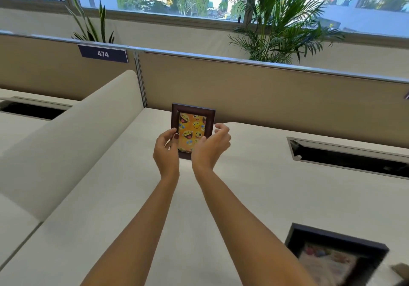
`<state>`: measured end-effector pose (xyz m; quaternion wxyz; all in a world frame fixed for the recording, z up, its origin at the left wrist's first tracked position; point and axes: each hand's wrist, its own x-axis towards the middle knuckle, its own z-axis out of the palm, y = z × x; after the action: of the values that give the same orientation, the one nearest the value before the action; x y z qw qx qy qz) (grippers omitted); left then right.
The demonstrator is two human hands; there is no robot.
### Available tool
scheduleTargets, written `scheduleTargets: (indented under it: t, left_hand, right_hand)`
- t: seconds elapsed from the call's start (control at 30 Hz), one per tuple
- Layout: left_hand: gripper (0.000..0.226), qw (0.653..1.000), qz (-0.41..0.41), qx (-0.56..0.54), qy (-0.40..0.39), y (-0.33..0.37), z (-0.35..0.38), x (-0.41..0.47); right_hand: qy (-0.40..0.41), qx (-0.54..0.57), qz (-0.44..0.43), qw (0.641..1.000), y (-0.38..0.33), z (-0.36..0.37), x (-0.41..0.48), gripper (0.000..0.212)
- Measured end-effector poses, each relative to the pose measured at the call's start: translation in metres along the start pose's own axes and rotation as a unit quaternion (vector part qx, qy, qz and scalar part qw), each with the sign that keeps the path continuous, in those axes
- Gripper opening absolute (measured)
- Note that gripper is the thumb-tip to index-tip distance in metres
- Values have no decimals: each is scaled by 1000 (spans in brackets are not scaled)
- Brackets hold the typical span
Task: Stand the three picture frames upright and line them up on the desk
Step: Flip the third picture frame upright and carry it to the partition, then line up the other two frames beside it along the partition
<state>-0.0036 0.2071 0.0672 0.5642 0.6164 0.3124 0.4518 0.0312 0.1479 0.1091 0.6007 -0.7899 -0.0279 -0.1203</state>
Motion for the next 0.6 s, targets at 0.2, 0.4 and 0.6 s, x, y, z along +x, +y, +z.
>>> scheduleTargets:
  t: [0.2,0.4,0.6]
  left_hand:
    - [17,996,45,-37,-74,57,0,-50]
    - [21,975,99,-53,-190,95,-4,-117]
    - [21,963,31,-64,-261,76,-6,-185]
  right_hand:
    - [18,20,-137,990,-50,-74,-11,32]
    - [51,-3,-268,962,-57,-171,-20,24]
    - [180,-40,-280,942,-7,-253,-27,19]
